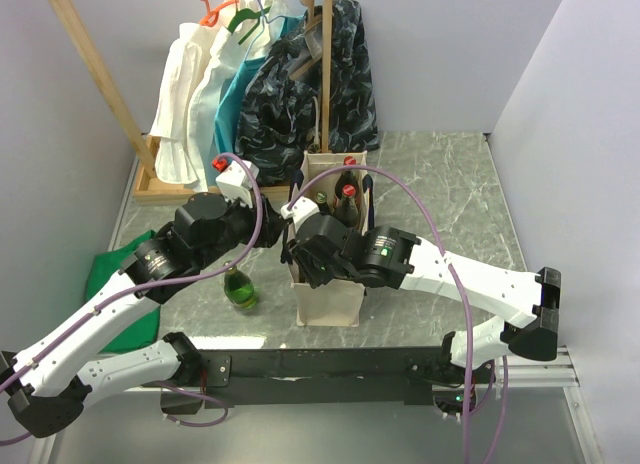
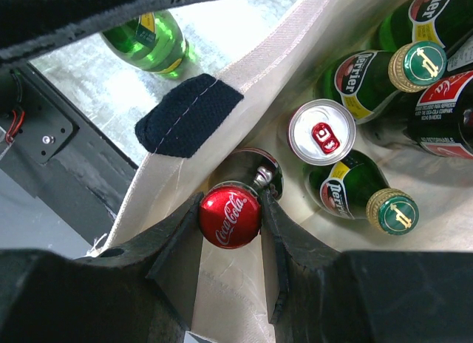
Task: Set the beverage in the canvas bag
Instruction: Place the drink in the canvas bag.
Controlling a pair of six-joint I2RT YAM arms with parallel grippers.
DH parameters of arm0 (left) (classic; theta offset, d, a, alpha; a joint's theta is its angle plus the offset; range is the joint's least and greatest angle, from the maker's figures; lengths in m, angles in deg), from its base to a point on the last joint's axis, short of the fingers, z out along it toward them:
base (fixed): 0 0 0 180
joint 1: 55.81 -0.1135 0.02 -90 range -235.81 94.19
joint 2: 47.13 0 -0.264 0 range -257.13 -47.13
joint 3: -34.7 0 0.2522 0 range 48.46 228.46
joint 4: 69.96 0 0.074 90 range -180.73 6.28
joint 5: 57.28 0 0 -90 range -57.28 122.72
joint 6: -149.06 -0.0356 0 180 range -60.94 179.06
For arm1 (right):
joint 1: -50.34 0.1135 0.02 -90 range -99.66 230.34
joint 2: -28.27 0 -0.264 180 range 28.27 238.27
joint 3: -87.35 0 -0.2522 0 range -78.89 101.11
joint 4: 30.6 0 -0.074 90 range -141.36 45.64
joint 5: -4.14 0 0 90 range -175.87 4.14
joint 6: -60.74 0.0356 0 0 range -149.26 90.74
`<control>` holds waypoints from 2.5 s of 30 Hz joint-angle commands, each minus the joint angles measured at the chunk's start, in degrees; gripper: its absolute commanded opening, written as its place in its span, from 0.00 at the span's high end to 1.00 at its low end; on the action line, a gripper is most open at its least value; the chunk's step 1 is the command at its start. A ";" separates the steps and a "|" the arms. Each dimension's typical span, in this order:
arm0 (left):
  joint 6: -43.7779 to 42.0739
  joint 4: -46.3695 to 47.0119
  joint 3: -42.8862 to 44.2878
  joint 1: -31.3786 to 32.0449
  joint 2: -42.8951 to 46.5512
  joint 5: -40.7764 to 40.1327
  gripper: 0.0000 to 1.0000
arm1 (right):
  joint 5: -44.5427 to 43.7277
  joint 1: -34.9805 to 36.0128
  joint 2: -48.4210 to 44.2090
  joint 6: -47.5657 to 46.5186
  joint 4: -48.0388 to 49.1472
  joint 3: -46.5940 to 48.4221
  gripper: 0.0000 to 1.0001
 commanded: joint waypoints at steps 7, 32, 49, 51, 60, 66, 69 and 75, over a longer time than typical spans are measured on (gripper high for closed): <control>-0.87 1.43 0.39 -0.18 0.79 -1.33 0.47 | 2.90 0.05 0.26 2.55 4.46 1.28 0.75; -0.87 2.13 0.12 -0.18 0.26 -1.51 0.47 | 0.80 -0.04 0.17 2.37 2.18 3.65 0.43; -1.57 3.18 0.74 -0.18 -0.97 -1.33 0.47 | -5.09 -0.83 2.11 3.95 -0.54 5.59 0.42; -1.57 3.18 0.83 -0.18 -1.15 -1.33 0.47 | -5.00 -1.01 2.02 4.13 -0.54 5.41 0.42; -1.57 3.18 0.74 -0.18 -1.23 -1.34 0.47 | -5.70 -2.59 1.84 5.44 -1.07 4.53 0.41; -1.48 3.01 0.56 -0.18 -0.97 -1.68 0.46 | -6.50 -3.47 2.29 6.41 -2.30 4.80 0.42; -1.48 2.92 0.74 -0.18 -0.88 -1.95 0.46 | -7.73 -3.56 1.32 6.68 -1.78 4.97 0.42; -1.22 2.92 0.30 -0.18 -0.27 -3.00 0.46 | -9.40 -4.61 -0.53 6.68 -1.77 6.02 0.42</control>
